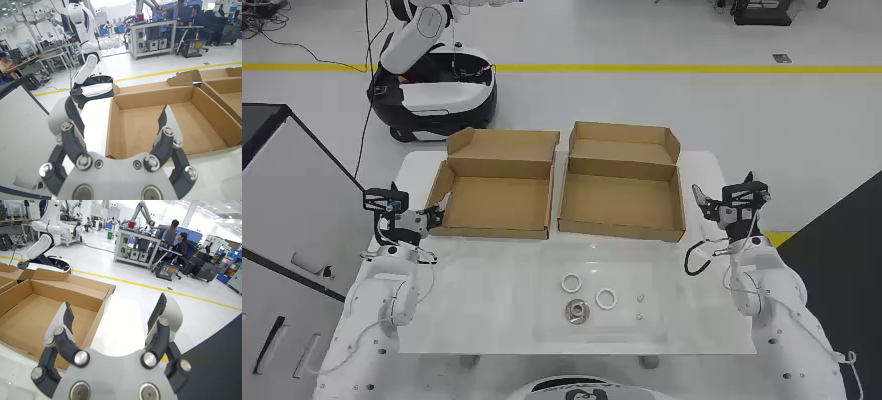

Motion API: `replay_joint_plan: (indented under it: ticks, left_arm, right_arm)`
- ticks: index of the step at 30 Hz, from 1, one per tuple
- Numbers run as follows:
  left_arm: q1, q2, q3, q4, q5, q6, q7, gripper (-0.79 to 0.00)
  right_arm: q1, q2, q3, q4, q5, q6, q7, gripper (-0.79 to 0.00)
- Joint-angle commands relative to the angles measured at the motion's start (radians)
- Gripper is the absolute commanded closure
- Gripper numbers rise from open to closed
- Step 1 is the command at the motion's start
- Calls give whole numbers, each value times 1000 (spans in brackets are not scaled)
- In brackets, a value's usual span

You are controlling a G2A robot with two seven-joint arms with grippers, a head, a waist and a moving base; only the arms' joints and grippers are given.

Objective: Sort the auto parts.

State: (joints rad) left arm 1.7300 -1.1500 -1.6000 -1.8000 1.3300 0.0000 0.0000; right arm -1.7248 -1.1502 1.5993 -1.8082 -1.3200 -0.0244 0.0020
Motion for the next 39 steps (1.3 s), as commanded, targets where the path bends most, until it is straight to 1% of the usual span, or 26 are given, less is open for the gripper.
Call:
replay_joint_plan:
  ticks: [1, 5, 9, 14, 18, 21, 28, 32, 34, 39]
  left_arm:
    - [0, 0, 0, 0, 0, 0, 0, -785]
    - [0, 0, 0, 0, 0, 0, 0, -785]
    - [0, 0, 0, 0, 0, 0, 0, -785]
    - [0, 0, 0, 0, 0, 0, 0, -785]
    - [0, 0, 0, 0, 0, 0, 0, -785]
    - [0, 0, 0, 0, 0, 0, 0, -785]
    - [0, 0, 0, 0, 0, 0, 0, -785]
    - [0, 0, 0, 0, 0, 0, 0, -785]
    - [0, 0, 0, 0, 0, 0, 0, -785]
    - [0, 0, 0, 0, 0, 0, 0, -785]
  right_arm:
    - [5, 1, 4, -14, 14, -44, 13, -785]
    - [26, 7, 27, -43, 69, -151, 77, -785]
    - [58, 13, 50, -80, 159, -273, 185, -785]
    - [110, 26, 77, -124, 283, -430, 358, -785]
    - [152, 39, 92, -144, 377, -553, 521, -785]
    - [189, 50, 106, -160, 435, -612, 627, -785]
    - [265, 75, 88, -176, 586, -715, 869, -785]
    - [317, 92, 61, -182, 691, -747, 1020, -785]
    - [343, 104, 33, -193, 731, -729, 1065, -785]
    - [399, 153, -55, -220, 776, -678, 1116, -785]
